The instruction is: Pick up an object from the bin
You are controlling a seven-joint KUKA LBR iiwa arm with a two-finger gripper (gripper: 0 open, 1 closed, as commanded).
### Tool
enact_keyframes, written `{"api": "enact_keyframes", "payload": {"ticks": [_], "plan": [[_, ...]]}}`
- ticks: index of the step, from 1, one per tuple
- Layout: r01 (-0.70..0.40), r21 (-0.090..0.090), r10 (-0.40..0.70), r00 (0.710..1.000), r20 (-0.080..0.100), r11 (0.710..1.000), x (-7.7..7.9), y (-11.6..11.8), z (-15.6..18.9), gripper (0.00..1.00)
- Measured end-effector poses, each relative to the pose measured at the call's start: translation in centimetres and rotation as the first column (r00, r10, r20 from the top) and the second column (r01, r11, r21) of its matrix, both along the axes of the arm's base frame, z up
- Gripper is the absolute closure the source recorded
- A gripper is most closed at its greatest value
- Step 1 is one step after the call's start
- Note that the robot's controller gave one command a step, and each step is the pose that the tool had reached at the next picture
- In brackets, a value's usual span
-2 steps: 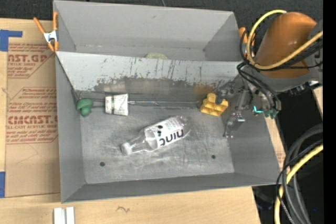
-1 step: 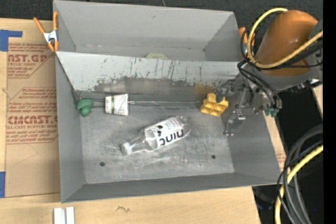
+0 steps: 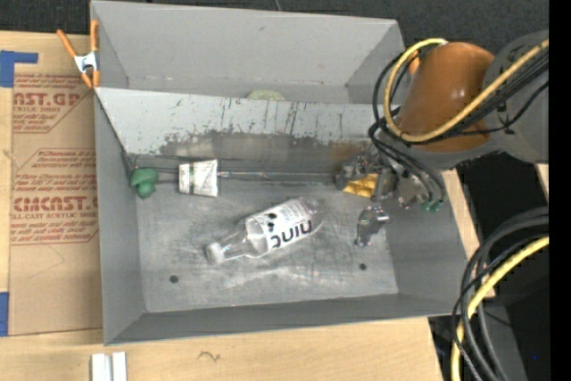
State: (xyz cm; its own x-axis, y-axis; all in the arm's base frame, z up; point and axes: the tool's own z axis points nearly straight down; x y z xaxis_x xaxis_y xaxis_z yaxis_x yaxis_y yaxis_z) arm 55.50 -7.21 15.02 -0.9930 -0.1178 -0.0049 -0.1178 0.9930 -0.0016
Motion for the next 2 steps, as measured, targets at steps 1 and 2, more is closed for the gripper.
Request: {"api": "enact_keyframes", "payload": {"ticks": [1,2], "plan": [[-0.146,0.003,0.146,0.989,-0.005,0.989,-1.6,5.8,-0.1,0.00],[-0.281,-0.001,0.281,0.960,0.002,0.960,-0.3,7.5,-1.7,0.00]]}}
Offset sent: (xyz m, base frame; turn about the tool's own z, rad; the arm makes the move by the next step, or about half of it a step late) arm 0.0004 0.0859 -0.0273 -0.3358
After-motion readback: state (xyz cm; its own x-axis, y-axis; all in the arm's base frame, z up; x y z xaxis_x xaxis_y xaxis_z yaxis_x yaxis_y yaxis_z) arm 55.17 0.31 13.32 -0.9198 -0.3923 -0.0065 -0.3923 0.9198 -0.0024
